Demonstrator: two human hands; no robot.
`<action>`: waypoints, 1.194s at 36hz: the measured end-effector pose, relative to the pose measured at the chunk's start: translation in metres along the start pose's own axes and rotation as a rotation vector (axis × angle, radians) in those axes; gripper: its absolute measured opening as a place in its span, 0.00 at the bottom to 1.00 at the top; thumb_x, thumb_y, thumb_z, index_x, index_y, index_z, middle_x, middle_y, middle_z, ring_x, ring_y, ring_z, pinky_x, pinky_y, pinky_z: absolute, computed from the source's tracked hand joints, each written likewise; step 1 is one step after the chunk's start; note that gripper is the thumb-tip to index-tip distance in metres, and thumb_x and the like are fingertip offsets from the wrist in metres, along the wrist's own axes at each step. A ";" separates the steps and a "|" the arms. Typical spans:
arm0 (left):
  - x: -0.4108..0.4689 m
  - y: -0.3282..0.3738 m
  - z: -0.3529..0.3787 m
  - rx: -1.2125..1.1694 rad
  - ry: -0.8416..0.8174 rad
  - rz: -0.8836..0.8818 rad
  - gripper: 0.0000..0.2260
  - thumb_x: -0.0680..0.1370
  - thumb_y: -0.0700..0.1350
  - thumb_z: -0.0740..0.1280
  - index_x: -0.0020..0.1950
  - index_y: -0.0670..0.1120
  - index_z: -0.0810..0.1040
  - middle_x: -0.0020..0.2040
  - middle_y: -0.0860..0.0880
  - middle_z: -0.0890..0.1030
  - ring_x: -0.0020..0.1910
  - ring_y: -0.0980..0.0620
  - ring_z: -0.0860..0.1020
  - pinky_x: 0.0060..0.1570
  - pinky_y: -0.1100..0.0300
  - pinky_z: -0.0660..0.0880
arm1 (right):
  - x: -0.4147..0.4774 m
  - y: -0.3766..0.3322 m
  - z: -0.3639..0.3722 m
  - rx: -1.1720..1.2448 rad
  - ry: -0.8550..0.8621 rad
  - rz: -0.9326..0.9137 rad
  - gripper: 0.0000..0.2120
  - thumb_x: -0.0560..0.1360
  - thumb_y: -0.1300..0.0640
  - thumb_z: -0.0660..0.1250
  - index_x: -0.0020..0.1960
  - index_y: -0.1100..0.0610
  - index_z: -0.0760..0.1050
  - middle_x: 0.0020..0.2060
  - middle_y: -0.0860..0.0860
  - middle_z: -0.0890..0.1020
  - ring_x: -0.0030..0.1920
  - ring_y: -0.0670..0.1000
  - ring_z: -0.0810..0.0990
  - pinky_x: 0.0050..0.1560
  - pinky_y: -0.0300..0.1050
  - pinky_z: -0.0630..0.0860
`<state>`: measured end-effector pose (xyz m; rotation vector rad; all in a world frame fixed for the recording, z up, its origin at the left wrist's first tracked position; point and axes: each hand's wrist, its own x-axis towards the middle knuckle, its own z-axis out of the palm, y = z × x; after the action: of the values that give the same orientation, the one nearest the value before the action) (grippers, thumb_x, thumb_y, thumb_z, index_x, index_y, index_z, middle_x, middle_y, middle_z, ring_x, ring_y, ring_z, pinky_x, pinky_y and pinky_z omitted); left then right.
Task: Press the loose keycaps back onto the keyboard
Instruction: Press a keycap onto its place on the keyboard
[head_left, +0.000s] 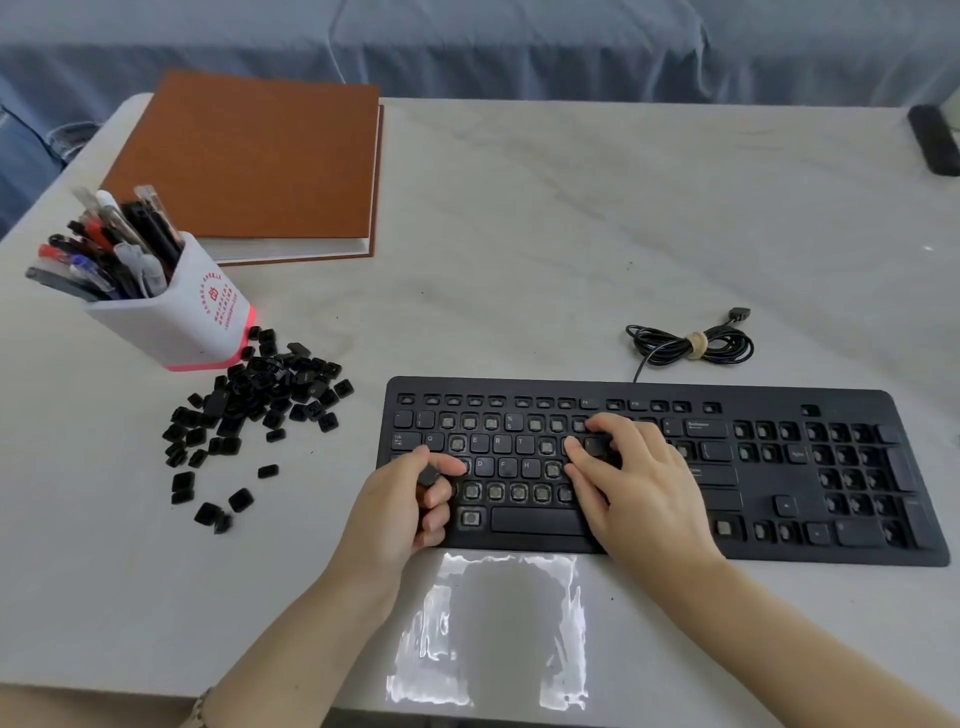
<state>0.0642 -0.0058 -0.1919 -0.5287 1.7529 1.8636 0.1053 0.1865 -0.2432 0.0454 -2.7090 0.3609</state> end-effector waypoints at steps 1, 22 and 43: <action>-0.001 0.001 0.000 -0.012 -0.009 -0.003 0.14 0.81 0.39 0.52 0.42 0.40 0.75 0.25 0.52 0.64 0.23 0.56 0.60 0.25 0.64 0.56 | 0.000 0.000 0.000 0.005 -0.012 0.001 0.10 0.70 0.55 0.66 0.48 0.57 0.83 0.48 0.56 0.80 0.43 0.58 0.78 0.37 0.49 0.76; -0.015 0.001 0.002 0.404 -0.206 0.270 0.13 0.80 0.35 0.58 0.60 0.50 0.74 0.37 0.55 0.84 0.27 0.57 0.65 0.31 0.69 0.66 | -0.002 -0.050 -0.041 0.894 -0.229 0.444 0.17 0.73 0.63 0.68 0.43 0.39 0.77 0.43 0.37 0.80 0.44 0.41 0.78 0.44 0.29 0.73; -0.026 0.006 0.012 0.386 -0.334 0.215 0.05 0.75 0.36 0.68 0.43 0.44 0.82 0.32 0.51 0.82 0.33 0.60 0.79 0.37 0.71 0.74 | -0.001 -0.043 -0.054 0.970 -0.355 0.346 0.26 0.69 0.66 0.73 0.44 0.32 0.78 0.39 0.43 0.80 0.40 0.45 0.78 0.41 0.34 0.73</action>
<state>0.0814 0.0034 -0.1702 0.1159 1.9215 1.5724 0.1307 0.1592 -0.1858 -0.0964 -2.5676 1.8733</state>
